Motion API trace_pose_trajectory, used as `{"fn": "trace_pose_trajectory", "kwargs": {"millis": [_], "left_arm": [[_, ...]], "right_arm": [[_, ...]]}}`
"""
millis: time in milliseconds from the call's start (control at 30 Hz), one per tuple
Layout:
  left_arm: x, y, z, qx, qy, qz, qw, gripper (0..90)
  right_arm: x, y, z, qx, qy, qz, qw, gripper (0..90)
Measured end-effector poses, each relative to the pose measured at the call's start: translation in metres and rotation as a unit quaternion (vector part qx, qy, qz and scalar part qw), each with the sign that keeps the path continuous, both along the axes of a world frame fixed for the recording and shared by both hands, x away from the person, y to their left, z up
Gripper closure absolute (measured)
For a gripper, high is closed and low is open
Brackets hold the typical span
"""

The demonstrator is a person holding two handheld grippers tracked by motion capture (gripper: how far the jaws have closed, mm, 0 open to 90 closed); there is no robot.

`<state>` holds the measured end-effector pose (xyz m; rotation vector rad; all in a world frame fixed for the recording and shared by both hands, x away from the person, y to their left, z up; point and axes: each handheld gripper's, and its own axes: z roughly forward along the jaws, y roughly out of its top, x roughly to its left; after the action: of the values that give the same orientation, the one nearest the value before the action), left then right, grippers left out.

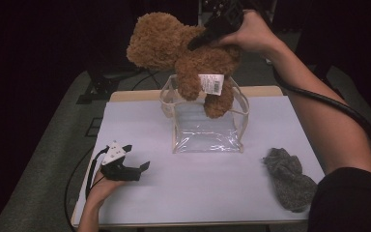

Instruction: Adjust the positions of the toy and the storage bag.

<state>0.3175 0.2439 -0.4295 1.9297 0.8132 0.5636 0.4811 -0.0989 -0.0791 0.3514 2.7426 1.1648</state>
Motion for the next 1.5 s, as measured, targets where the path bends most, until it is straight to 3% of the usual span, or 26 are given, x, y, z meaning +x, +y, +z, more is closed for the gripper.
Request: {"fn": "trace_pose_trajectory", "kwargs": {"millis": [333, 600, 833, 1167, 1233, 1367, 1500], "left_arm": [[-0.001, 0.004, -0.001, 0.001, 0.0, 0.001, 1.0, 5.7], [-0.001, 0.003, -0.003, 0.002, 0.006, -0.002, 1.0, 5.7], [0.0, 0.003, -0.003, 0.002, 0.008, -0.002, 1.0, 5.7], [-0.001, 0.0, -0.003, 0.008, 0.007, -0.009, 0.9999, 5.7], [-0.001, -0.001, -0.003, 0.009, 0.007, -0.008, 0.9999, 5.7], [-0.001, -0.002, -0.003, 0.01, 0.008, -0.01, 0.9999, 5.7], [-0.001, -0.003, -0.003, 0.014, 0.009, -0.011, 0.9998, 5.7]], "right_arm": [[0.044, 0.01, -0.008, -0.012, 0.003, -0.028, 0.9995, 63.3], [0.064, 0.008, -0.02, -0.005, 0.006, -0.039, 0.9992, 63.2], [0.061, 0.014, -0.024, -0.008, 0.003, -0.031, 0.9995, 63.1], [0.038, 0.015, -0.035, 0.006, 0.013, -0.009, 0.9999, 63.0], [0.031, 0.017, -0.044, 0.0, 0.02, -0.001, 0.9998, 63.0], [0.029, 0.019, -0.051, -0.005, 0.025, 0.004, 0.9997, 63.0], [0.039, 0.015, -0.06, -0.005, 0.036, -0.005, 0.9993, 62.9]]}}
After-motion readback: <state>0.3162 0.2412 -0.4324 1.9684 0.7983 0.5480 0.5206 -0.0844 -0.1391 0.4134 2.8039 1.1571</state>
